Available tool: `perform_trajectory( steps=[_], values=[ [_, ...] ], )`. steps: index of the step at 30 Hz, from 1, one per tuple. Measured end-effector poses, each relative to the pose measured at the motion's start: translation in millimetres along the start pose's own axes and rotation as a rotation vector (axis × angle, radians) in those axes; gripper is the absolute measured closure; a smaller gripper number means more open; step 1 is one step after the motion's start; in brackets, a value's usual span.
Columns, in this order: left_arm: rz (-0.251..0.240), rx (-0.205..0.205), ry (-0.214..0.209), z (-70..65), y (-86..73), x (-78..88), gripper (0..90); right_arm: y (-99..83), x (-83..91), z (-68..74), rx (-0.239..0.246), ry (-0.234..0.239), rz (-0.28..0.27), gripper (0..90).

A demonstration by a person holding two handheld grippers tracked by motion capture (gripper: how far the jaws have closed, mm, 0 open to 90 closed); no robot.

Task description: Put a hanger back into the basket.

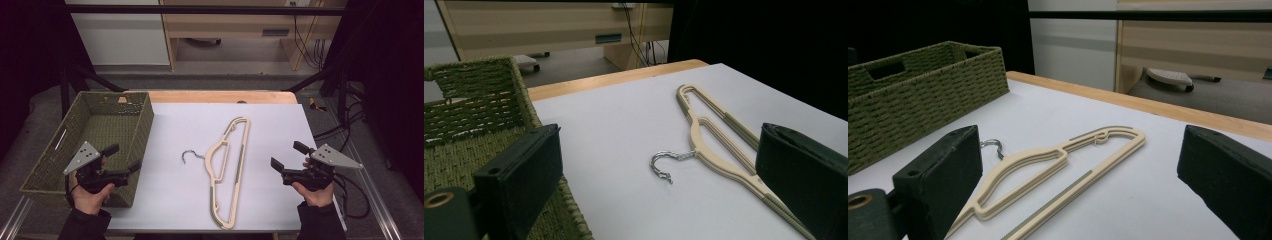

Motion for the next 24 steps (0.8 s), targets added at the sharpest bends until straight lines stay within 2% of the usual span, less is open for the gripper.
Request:
perform_trajectory(
  steps=[5,11,12,15,16,19,24],
  values=[
    [-0.003,-0.009,0.0,-0.2,0.5,2.3,4.8,1.0,-2.1,6.8,0.015,0.009,0.02,5.3],
    [0.0,-0.011,0.002,0.1,-0.4,1.2,4.6,1.9,-11.3,23.3,0.021,0.023,0.061,6.6],
    [-0.002,-0.014,0.005,0.3,-0.3,1.5,4.6,1.8,-15.1,31.2,0.018,0.043,0.07,7.2],
    [0.001,-0.017,0.007,0.3,-0.9,1.5,4.6,0.2,-19.7,38.4,0.015,0.055,0.086,7.3],
    [0.003,-0.016,0.006,0.2,-1.1,1.1,4.6,-2.1,-23.7,45.3,0.029,0.078,0.106,7.7],
    [0.009,-0.021,0.007,0.5,-1.5,1.0,4.5,-4.0,-28.0,52.3,0.035,0.092,0.119,8.3],
    [0.014,-0.025,0.009,0.5,-2.6,0.5,4.5,-11.9,-40.5,72.7,0.04,0.139,0.166,10.0]
  ],
)
Point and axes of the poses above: each handheld gripper's, and its own axes: x roughly backward along the jaws, y roughly out of its top, z roughly to its left, the point moved 9 cm from there along -x, roughly forward along the jaws, and after that the axes turned 8 degrees about x, right-handed, at the moved point
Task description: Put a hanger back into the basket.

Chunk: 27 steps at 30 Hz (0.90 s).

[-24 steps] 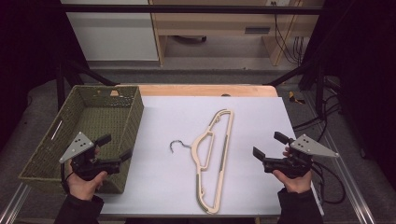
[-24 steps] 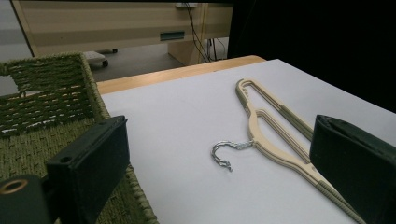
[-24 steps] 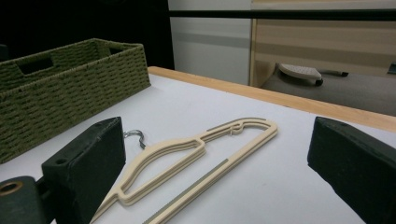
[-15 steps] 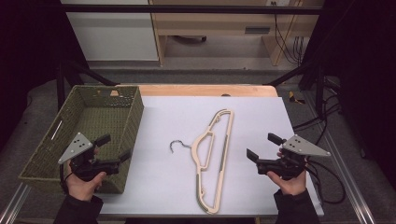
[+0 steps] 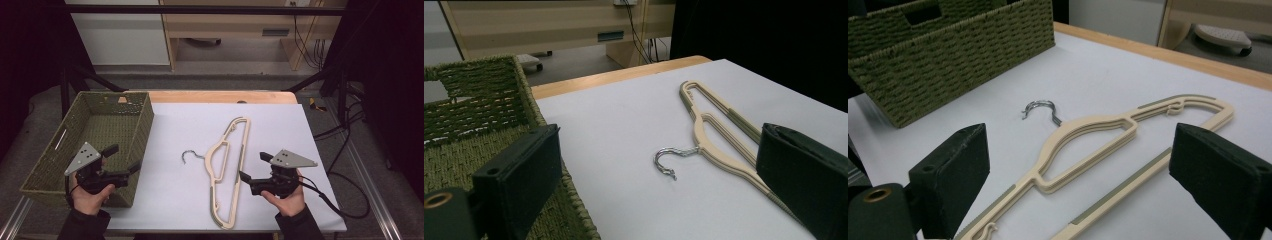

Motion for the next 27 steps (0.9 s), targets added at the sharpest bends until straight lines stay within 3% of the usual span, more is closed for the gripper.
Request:
perform_trajectory(
  steps=[13,18,27],
  values=[
    [-0.004,0.001,0.007,0.3,0.0,-0.7,4.5,-19.5,-38.1,39.3,-0.003,0.084,0.125,19.7],
    [-0.01,0.002,0.009,0.6,1.3,0.8,4.5,-38.9,-62.3,59.2,-0.005,0.115,0.219,23.7],
    [-0.006,-0.007,0.011,0.0,0.8,0.2,4.6,-60.3,-82.9,70.3,-0.06,0.127,0.296,33.3]
  ],
)
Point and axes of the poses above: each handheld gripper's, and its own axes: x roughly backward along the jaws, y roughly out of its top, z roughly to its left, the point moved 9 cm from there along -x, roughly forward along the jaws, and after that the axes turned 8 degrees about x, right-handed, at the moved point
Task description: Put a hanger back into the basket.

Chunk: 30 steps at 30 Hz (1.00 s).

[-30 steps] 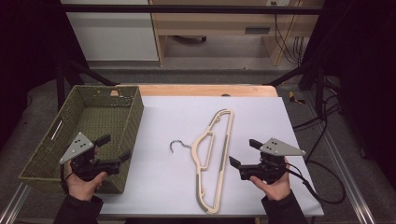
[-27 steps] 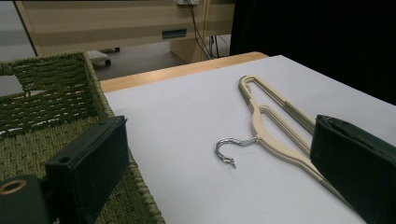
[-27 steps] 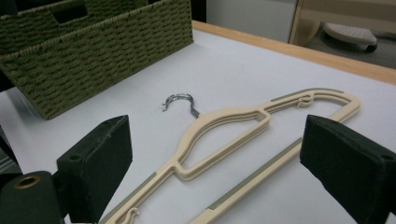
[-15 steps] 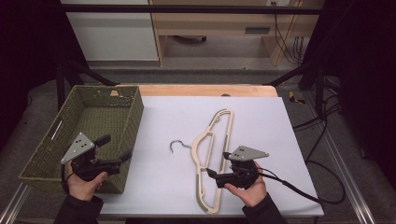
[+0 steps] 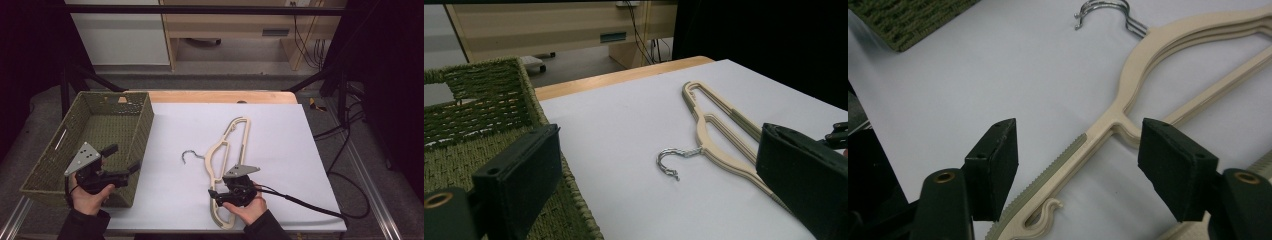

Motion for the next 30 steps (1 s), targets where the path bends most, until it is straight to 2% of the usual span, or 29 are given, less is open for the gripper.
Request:
perform_trajectory(
  steps=[4,5,7,8,9,10,11,13,14,15,18,19,21,22,24,25,30],
  values=[
    [0.002,0.001,-0.003,-1.5,-0.8,-1.5,4.6,-6.2,-11.0,3.3,0.004,-0.005,0.036,38.0],
    [0.002,-0.001,-0.003,-1.8,-0.8,-1.8,4.6,-9.0,-16.5,5.5,0.023,-0.012,0.056,40.5],
    [0.002,0.0,-0.003,-2.0,-0.9,-1.9,4.6,-9.8,-19.1,7.4,0.012,-0.011,0.064,42.1],
    [0.002,-0.001,-0.004,-2.2,-1.0,-1.9,4.6,-12.9,-23.1,6.2,0.028,-0.022,0.082,44.9],
    [0.002,-0.001,-0.004,-2.3,-1.0,-2.0,4.6,-12.9,-23.1,6.2,0.028,-0.022,0.082,44.9],
    [0.001,-0.001,-0.004,-2.6,-1.0,-2.3,4.7,-14.6,-25.0,7.5,0.0,-0.023,0.094,48.4],
    [0.006,-0.005,-0.005,-2.6,-1.6,-2.6,4.8,-16.1,-25.8,6.2,0.015,-0.022,0.1,49.8],
    [0.008,-0.002,-0.005,-3.1,-2.2,-3.3,4.7,-17.9,-28.0,7.7,-0.011,-0.018,0.115,52.8],
    [0.008,-0.002,-0.005,-3.1,-2.2,-3.3,4.8,-19.4,-29.2,6.3,0.004,-0.014,0.121,54.0],
    [0.008,-0.002,-0.006,-3.4,-2.4,-3.7,4.8,-20.0,-29.6,7.5,-0.014,-0.004,0.125,55.0],
    [0.012,-0.003,-0.006,-3.5,-3.3,-4.4,4.8,-19.6,-29.6,7.5,-0.026,-0.003,0.127,56.5],
    [0.016,-0.006,-0.006,-3.3,-4.0,-4.6,4.8,-18.8,-27.9,8.3,-0.053,0.007,0.135,58.6],
    [0.017,-0.006,-0.005,-3.4,-4.0,-4.6,4.8,-18.5,-26.6,8.0,-0.051,0.015,0.133,60.8],
    [0.016,-0.007,-0.006,-3.5,-4.0,-4.6,4.9,-17.6,-26.2,8.5,-0.073,0.011,0.134,63.4],
    [0.013,-0.005,-0.005,-3.8,-3.5,-4.5,4.9,-17.6,-24.6,7.6,-0.053,0.028,0.131,64.3],
    [0.012,-0.004,-0.005,-3.8,-3.4,-4.4,4.9,-18.2,-24.5,6.8,-0.051,0.021,0.135,64.7],
    [0.014,-0.005,-0.005,-3.8,-3.6,-4.4,4.9,-18.9,-21.3,5.5,-0.07,0.012,0.148,67.6]
  ],
)
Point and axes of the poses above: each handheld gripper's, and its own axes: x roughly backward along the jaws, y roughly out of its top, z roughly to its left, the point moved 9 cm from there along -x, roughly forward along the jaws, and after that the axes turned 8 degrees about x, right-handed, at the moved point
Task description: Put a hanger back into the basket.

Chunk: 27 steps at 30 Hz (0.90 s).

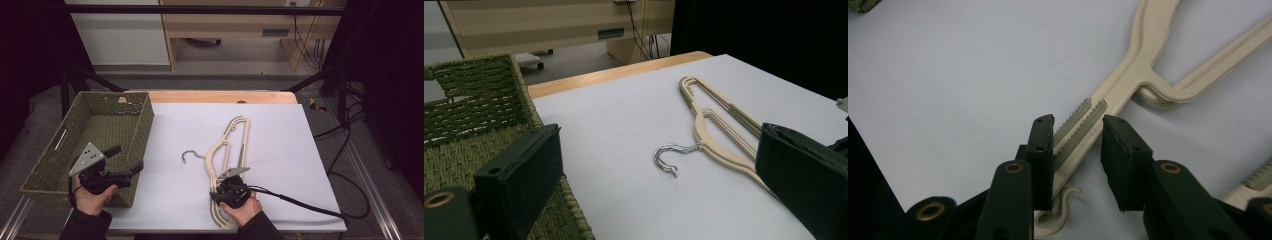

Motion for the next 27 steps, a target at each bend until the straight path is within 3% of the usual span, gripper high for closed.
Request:
perform_trajectory(
  steps=[8,9,10,12,20,21,24,25,27],
  values=[
    [0.004,-0.005,-0.001,-0.3,-0.3,0.1,5.0,-3.8,5.4,-6.9,-0.003,-0.035,0.015,68.4],
    [0.005,-0.004,-0.001,-0.5,-0.5,-0.3,5.1,-4.0,4.6,-8.1,0.008,-0.042,0.01,66.4],
    [0.007,-0.006,-0.002,-0.6,-0.9,-0.6,5.0,-4.2,1.3,-6.7,-0.023,-0.053,0.016,63.1],
    [0.011,-0.008,-0.003,-1.2,-1.6,-1.2,5.1,-5.1,0.2,-8.7,-0.002,-0.058,0.015,62.9],
    [0.011,-0.009,-0.003,-1.8,-1.7,-1.1,5.1,-7.8,8.0,-13.6,-0.015,-0.081,0.042,69.5],
    [0.008,-0.004,-0.003,-2.2,-1.6,-1.6,5.1,-9.3,10.9,-16.8,-0.053,-0.087,0.048,70.6],
    [0.014,-0.009,-0.002,-2.3,-2.6,-2.4,5.1,-8.4,13.4,-19.4,-0.05,-0.091,0.038,70.4],
    [0.017,-0.008,-0.005,-3.4,-3.5,-3.8,5.2,-5.6,13.3,-21.6,-0.049,-0.107,0.014,58.7],
    [0.013,-0.005,-0.006,-4.5,-3.6,-4.7,5.3,-4.4,9.6,-23.2,-0.045,-0.117,0.003,58.5]
  ],
)
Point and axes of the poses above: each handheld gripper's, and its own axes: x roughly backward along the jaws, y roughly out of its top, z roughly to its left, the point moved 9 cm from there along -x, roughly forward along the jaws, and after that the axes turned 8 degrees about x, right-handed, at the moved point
